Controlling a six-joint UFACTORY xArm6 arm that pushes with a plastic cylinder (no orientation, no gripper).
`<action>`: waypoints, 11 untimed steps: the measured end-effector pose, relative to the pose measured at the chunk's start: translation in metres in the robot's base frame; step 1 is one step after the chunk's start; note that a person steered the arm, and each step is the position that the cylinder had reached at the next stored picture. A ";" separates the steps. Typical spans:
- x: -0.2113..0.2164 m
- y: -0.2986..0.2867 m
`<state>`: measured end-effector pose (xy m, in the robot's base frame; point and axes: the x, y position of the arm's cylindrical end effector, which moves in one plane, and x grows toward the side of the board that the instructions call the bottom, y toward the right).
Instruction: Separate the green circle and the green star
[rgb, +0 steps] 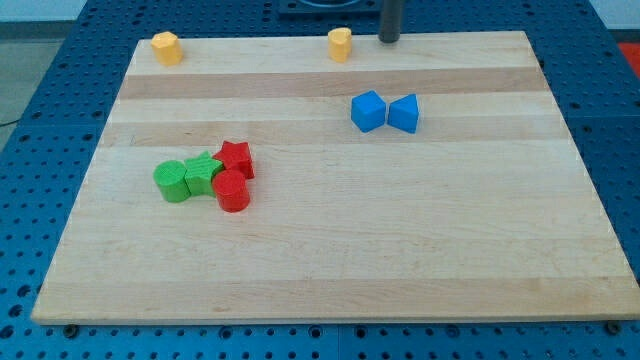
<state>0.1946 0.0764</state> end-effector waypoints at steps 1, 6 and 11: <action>0.021 -0.031; 0.029 0.009; 0.187 0.102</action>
<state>0.3815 0.1785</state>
